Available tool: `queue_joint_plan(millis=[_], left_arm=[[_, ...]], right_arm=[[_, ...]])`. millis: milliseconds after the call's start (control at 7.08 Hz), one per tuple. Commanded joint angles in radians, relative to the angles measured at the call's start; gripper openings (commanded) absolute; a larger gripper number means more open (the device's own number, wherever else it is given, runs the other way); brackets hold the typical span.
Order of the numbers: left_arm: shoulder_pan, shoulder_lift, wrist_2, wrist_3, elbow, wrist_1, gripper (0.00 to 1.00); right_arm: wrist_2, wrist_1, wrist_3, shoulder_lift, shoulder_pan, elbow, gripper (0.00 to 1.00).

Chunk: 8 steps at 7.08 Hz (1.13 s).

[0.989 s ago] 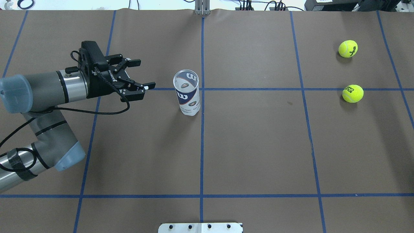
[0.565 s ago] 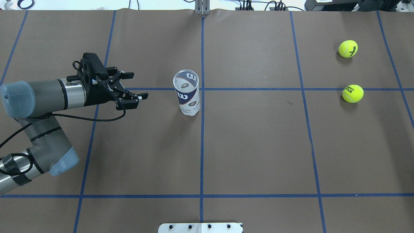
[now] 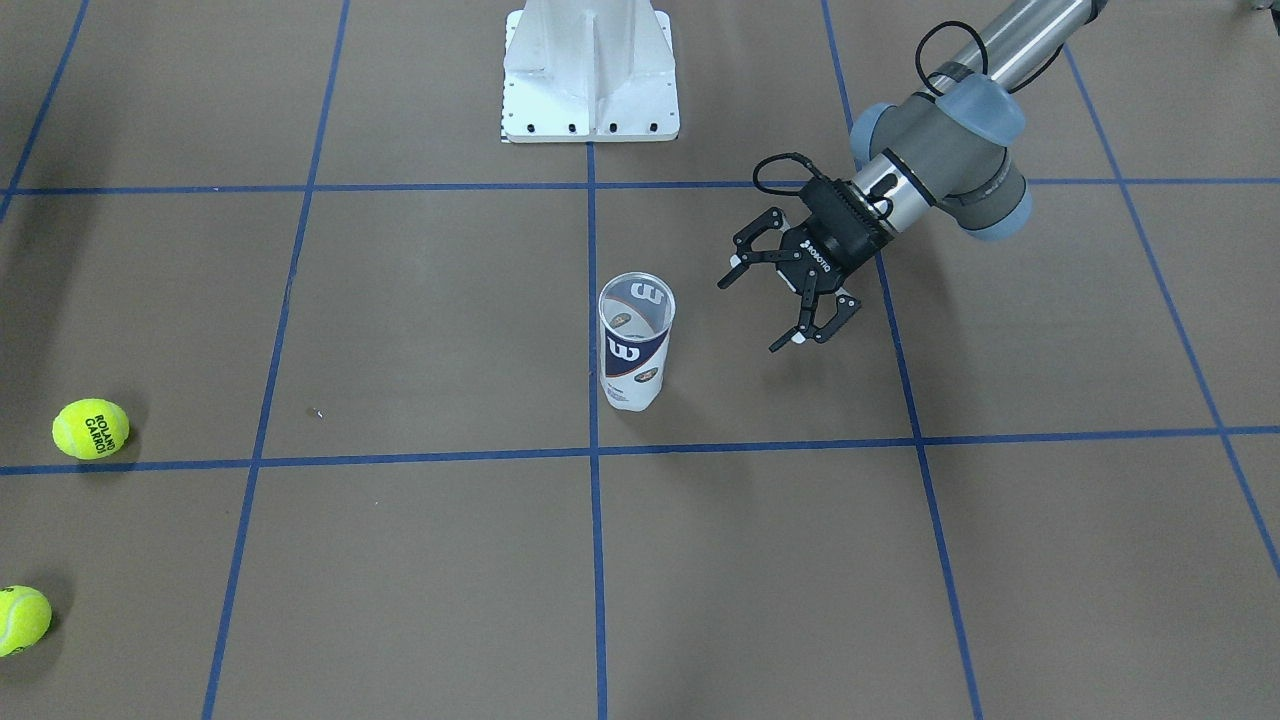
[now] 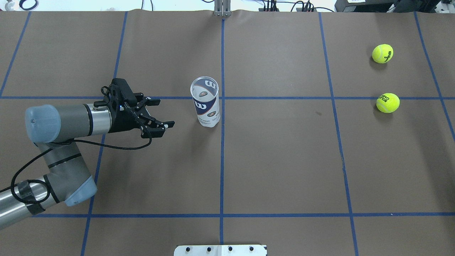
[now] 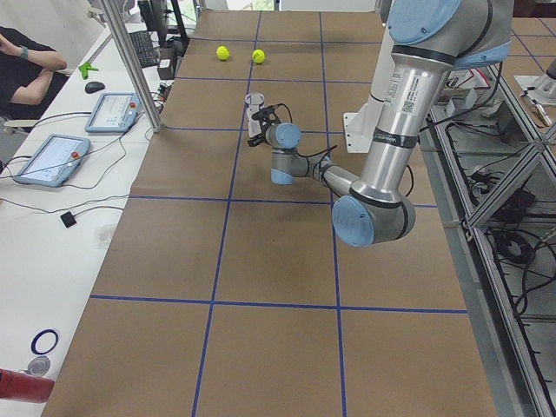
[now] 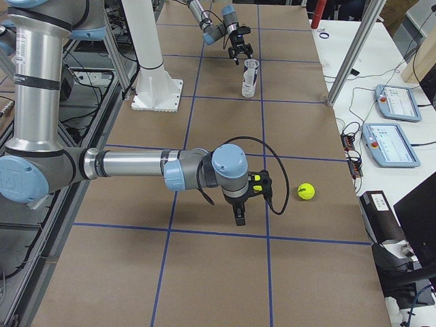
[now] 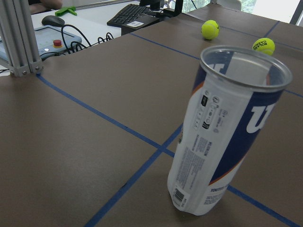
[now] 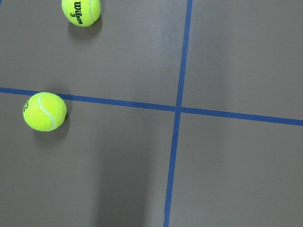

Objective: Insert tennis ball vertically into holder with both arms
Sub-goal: 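Lower the left gripper beside the can's base while the right arm enters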

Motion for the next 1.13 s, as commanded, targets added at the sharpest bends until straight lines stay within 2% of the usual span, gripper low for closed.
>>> queue_joint_plan(millis=[0, 141, 283, 565, 848, 989], left_arm=[[0.004, -0.007, 0.0, 0.0, 0.001, 0.0, 0.99], [0.004, -0.007, 0.0, 0.0, -0.001, 0.0, 0.99], [0.004, -0.007, 0.0, 0.0, -0.001, 0.0, 0.99], [0.004, -0.007, 0.0, 0.0, 0.001, 0.0, 0.99], [0.003, -0.008, 0.0, 0.001, 0.001, 0.0, 0.99], [0.003, -0.01, 0.002, 0.003, 0.002, 0.0, 0.99]], right_arm=[[-0.006, 0.027, 0.176, 0.009, -0.13, 0.025, 0.99], [-0.015, 0.077, 0.307, 0.041, -0.191, 0.019, 0.99], [-0.018, 0.079, 0.385, 0.07, -0.237, 0.021, 0.99], [-0.105, 0.079, 0.403, 0.121, -0.313, 0.016, 0.99], [-0.132, 0.079, 0.428, 0.21, -0.369, -0.045, 0.99], [-0.165, 0.079, 0.444, 0.218, -0.406, -0.065, 0.99]])
